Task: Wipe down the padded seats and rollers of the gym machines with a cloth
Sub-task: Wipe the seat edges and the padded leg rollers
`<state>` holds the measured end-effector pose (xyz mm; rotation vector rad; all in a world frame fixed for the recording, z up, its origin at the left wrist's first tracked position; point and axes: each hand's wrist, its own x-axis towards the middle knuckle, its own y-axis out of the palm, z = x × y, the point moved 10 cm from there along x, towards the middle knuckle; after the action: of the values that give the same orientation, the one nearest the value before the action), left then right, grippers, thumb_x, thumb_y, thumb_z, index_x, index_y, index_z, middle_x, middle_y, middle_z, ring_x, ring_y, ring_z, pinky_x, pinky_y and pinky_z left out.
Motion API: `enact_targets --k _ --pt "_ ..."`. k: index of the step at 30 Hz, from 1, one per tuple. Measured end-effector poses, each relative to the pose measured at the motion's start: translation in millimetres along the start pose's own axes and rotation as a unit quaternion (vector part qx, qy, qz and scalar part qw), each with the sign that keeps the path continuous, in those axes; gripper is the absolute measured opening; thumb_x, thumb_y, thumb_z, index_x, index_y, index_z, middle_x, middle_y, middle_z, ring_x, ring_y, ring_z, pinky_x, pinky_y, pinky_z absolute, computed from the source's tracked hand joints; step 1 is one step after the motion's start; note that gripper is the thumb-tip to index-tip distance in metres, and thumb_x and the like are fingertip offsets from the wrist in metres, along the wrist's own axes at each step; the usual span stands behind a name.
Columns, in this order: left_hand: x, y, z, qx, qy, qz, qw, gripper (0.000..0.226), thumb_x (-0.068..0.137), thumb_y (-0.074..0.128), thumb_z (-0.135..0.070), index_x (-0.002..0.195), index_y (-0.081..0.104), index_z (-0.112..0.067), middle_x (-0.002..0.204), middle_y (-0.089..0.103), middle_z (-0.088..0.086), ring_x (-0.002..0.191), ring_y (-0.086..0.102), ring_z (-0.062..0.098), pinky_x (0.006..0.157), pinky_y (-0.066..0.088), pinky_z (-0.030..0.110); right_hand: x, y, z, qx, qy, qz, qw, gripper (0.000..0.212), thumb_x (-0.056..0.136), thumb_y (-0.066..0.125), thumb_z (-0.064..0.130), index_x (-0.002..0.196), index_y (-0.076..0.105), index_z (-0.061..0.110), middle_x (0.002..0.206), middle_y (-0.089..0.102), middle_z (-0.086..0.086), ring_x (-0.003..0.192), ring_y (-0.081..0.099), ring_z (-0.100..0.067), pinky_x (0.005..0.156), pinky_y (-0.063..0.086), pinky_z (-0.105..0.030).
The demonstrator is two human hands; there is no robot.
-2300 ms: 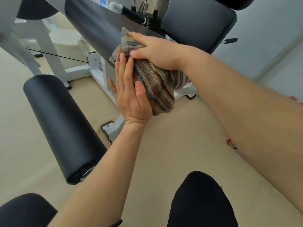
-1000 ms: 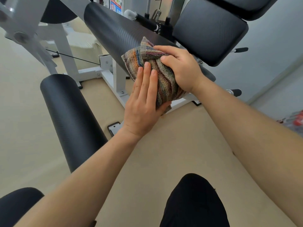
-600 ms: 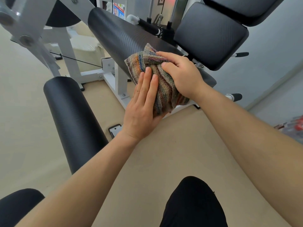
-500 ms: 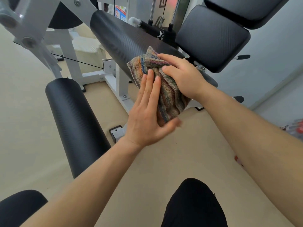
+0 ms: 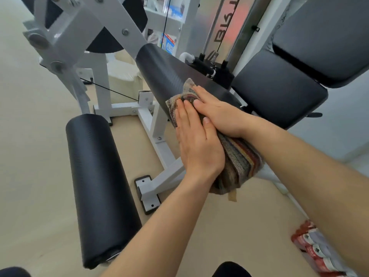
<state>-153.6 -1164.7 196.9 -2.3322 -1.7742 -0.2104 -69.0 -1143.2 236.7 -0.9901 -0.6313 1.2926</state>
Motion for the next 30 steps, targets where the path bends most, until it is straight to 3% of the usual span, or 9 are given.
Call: enact_targets --k 4,7,11,13,16,19,24,27,30 --pt "65 -13 18 -0.018 -0.020 -0.022 0.999 0.056 0.108 0.024 -0.024 0.160 0.006 -0.013 0.168 0.000 -0.001 0.154 -0.004 0.008 0.125 -0.003 0.030 65 -5 16 -0.038 -0.015 -0.026 0.999 0.057 0.110 0.028 0.031 0.161 0.009 0.012 0.169 0.006 0.000 0.156 -0.001 -0.010 0.119 -0.004 -0.019" --pt "132 -26 43 -0.022 -0.045 -0.035 0.998 0.055 0.108 0.021 -0.022 0.159 0.007 -0.008 0.168 0.001 0.005 0.154 -0.001 0.014 0.125 -0.002 0.031 134 -5 33 -0.076 -0.026 -0.026 0.996 0.060 0.109 0.032 0.032 0.160 0.014 0.008 0.169 0.011 -0.006 0.157 0.006 -0.018 0.126 0.002 -0.031" --pt "205 -39 69 -0.024 -0.065 -0.051 0.996 0.054 0.107 0.022 -0.021 0.158 0.014 -0.005 0.166 0.013 0.014 0.153 0.012 0.024 0.126 0.009 0.039 218 -7 54 -0.110 -0.033 -0.032 0.993 0.062 0.106 0.036 0.033 0.160 0.017 0.008 0.167 0.019 -0.011 0.155 0.016 -0.024 0.126 0.010 -0.037" --pt "232 -44 81 -0.030 -0.075 -0.060 0.995 0.053 0.105 0.023 -0.020 0.155 0.021 -0.001 0.162 0.023 0.016 0.150 0.021 0.028 0.123 0.017 0.042 251 -8 62 -0.119 -0.038 -0.030 0.992 0.056 0.105 0.038 0.031 0.156 0.027 0.009 0.162 0.028 -0.011 0.150 0.025 -0.026 0.123 0.018 -0.036" --pt "266 -49 90 -0.040 -0.094 -0.066 0.993 0.052 0.103 0.025 -0.018 0.151 0.027 0.002 0.157 0.030 0.019 0.146 0.028 0.031 0.121 0.021 0.043 282 -12 61 -0.104 -0.042 -0.035 0.993 0.044 0.105 0.040 0.025 0.148 0.042 0.014 0.153 0.043 -0.007 0.141 0.039 -0.022 0.104 0.026 -0.020" --pt "284 -52 92 -0.047 -0.085 -0.068 0.993 0.048 0.101 0.026 -0.018 0.145 0.034 0.001 0.154 0.035 0.019 0.143 0.033 0.032 0.118 0.026 0.046 295 -12 64 -0.095 -0.049 -0.035 0.994 0.041 0.107 0.038 0.025 0.146 0.047 0.018 0.151 0.048 -0.006 0.140 0.042 -0.022 0.108 0.028 -0.023" --pt "280 -54 96 -0.066 -0.091 -0.063 0.992 0.048 0.102 0.024 -0.028 0.142 0.037 -0.004 0.149 0.042 0.017 0.136 0.043 0.033 0.114 0.033 0.046 274 -2 79 -0.151 -0.041 -0.013 0.988 0.049 0.104 0.036 0.034 0.148 0.042 0.013 0.156 0.037 -0.012 0.146 0.030 -0.028 0.119 0.021 -0.035" --pt "260 -54 98 -0.119 -0.121 -0.074 0.983 0.047 0.107 0.027 -0.021 0.147 0.033 0.002 0.155 0.034 0.022 0.144 0.033 0.033 0.118 0.024 0.040 246 -1 76 -0.129 -0.039 -0.020 0.991 0.057 0.104 0.042 0.022 0.158 0.024 0.013 0.166 0.018 -0.010 0.153 0.015 -0.025 0.119 0.012 -0.030" --pt "205 -40 96 -0.129 -0.166 -0.074 0.975 0.047 0.106 0.026 -0.014 0.147 0.028 0.008 0.155 0.026 0.032 0.145 0.024 0.041 0.121 0.016 0.043 193 -3 63 -0.110 -0.042 -0.021 0.993 0.062 0.104 0.044 0.020 0.159 0.017 0.007 0.169 0.010 -0.008 0.155 0.011 -0.021 0.122 0.007 -0.028"
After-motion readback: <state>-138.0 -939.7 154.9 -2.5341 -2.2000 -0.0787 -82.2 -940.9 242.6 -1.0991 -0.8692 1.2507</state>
